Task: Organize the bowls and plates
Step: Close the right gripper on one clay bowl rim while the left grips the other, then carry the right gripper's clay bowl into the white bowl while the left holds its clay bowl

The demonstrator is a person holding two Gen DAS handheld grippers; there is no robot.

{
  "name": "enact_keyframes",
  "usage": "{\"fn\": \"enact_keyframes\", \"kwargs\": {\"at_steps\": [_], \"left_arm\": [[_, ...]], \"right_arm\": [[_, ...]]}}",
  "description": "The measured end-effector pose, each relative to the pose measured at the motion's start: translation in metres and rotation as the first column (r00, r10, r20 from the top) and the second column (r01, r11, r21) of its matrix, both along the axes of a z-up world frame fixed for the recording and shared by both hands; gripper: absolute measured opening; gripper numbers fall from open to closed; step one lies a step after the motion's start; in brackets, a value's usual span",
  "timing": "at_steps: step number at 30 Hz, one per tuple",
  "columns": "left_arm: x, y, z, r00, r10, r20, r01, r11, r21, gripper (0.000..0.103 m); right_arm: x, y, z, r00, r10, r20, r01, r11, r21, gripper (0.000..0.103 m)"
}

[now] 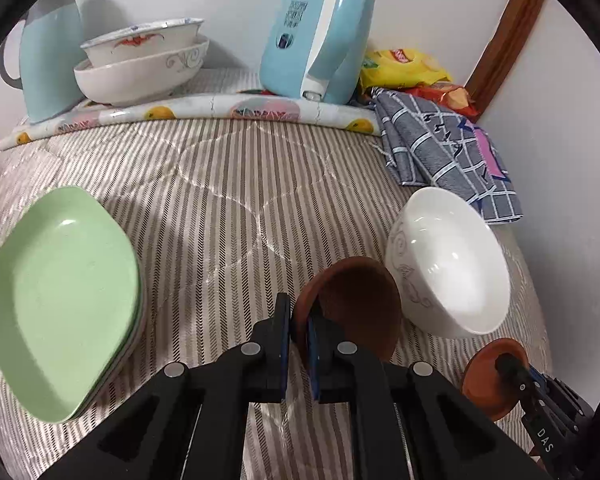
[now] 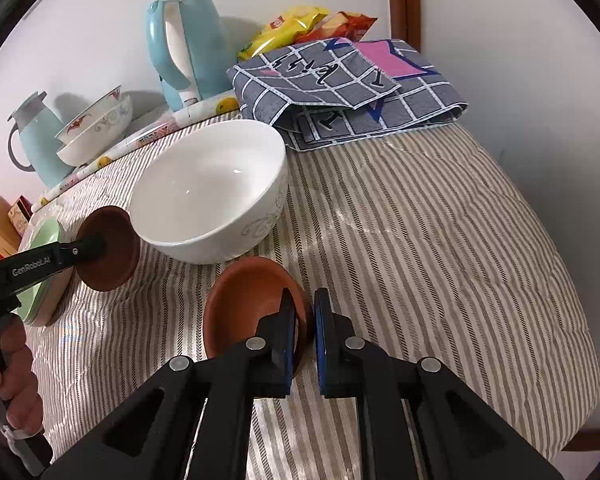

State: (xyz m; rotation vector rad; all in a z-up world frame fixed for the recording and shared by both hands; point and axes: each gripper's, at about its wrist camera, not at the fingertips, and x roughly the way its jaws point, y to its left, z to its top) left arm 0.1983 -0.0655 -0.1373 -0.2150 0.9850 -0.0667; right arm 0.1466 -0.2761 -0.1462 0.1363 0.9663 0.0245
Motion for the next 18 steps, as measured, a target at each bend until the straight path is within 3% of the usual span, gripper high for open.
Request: {"fn": "enact_keyframes", "kwargs": {"at_steps": [18], "left_arm": [[-0.041,0.020,0.061,0.992,0.016,0.127,-0.015,1.000,-0.010,0.008]], "right_arm": [[-0.033,0.013,0.054,0.994,-0.012,0.109,0.014,1.000,-0.017,0.009]]}}
